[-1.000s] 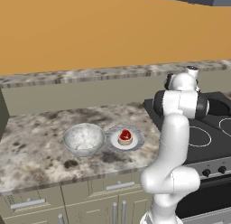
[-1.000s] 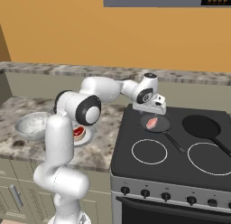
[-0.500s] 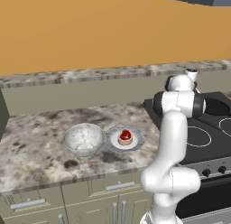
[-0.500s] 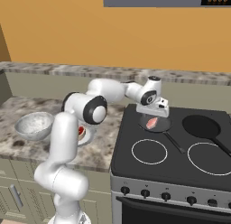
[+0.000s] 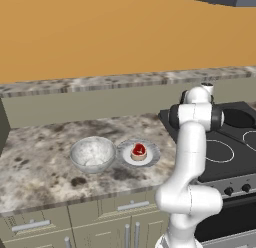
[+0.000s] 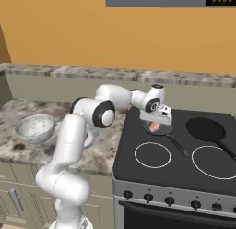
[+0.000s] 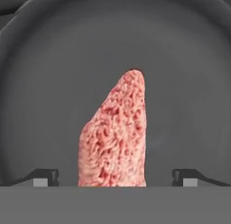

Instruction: Place one of the steaks on the plate and the other in the bowl. Then place the bowl in the fridge.

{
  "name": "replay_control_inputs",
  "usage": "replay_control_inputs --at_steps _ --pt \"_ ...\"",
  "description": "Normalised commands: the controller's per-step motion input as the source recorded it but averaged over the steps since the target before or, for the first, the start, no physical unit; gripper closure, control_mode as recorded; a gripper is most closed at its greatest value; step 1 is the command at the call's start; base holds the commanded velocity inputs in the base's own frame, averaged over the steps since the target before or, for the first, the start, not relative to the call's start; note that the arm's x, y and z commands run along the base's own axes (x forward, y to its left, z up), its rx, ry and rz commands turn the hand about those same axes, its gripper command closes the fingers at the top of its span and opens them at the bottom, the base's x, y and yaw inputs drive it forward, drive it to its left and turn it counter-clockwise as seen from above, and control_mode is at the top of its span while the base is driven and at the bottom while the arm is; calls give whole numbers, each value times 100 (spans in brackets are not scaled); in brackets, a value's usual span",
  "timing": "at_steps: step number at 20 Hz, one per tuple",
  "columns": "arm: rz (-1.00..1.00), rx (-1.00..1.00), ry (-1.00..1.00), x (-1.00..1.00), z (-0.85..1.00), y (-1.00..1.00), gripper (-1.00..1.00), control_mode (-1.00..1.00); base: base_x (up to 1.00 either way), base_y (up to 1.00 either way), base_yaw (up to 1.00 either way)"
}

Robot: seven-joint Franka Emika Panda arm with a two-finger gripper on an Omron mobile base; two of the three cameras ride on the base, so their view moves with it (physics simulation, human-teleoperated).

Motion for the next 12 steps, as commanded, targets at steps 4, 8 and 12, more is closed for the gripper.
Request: replay_control_inputs --at_steps 4,8,12 --pt "0 0 1 16 -28 0 -100 -100 0 0 0" --pt "0 0 0 19 -19 0 -100 -100 0 0 0" --pt "1 0 0 15 -19 0 100 -100 0 0 0"
